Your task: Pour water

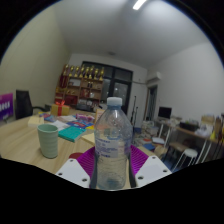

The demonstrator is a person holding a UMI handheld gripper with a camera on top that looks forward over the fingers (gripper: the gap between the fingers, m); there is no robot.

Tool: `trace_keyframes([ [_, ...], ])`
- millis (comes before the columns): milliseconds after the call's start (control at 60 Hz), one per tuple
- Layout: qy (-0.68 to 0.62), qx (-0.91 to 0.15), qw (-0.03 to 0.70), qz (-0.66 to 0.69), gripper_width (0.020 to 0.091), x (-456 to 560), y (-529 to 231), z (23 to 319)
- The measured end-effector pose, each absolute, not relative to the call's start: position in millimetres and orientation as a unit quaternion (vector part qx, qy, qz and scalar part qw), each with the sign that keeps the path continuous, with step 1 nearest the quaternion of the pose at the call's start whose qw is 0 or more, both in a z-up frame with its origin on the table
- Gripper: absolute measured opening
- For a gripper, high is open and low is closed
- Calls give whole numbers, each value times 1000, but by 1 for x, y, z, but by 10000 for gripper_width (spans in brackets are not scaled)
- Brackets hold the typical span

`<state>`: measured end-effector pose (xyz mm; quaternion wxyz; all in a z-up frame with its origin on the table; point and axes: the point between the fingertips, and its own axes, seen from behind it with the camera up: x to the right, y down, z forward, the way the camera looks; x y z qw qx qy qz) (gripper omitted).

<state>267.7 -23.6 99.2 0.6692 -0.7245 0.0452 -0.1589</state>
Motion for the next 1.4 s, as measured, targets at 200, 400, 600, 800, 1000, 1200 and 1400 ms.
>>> trace_keyframes([
  [200,-177,-670,616,-376,452,246,9,176],
  [400,-394,-531,476,-580,452,215,48,222],
  [600,-550,-369,337,-669,452,175,68,227],
  [800,-618,-275,263,-688,454,148,70,208],
  [1000,-624,-277,261,-682,454,143,79,200],
  [1200,-588,-327,319,-668,451,153,80,212],
  [1400,-302,-606,608,-415,451,181,88,223],
])
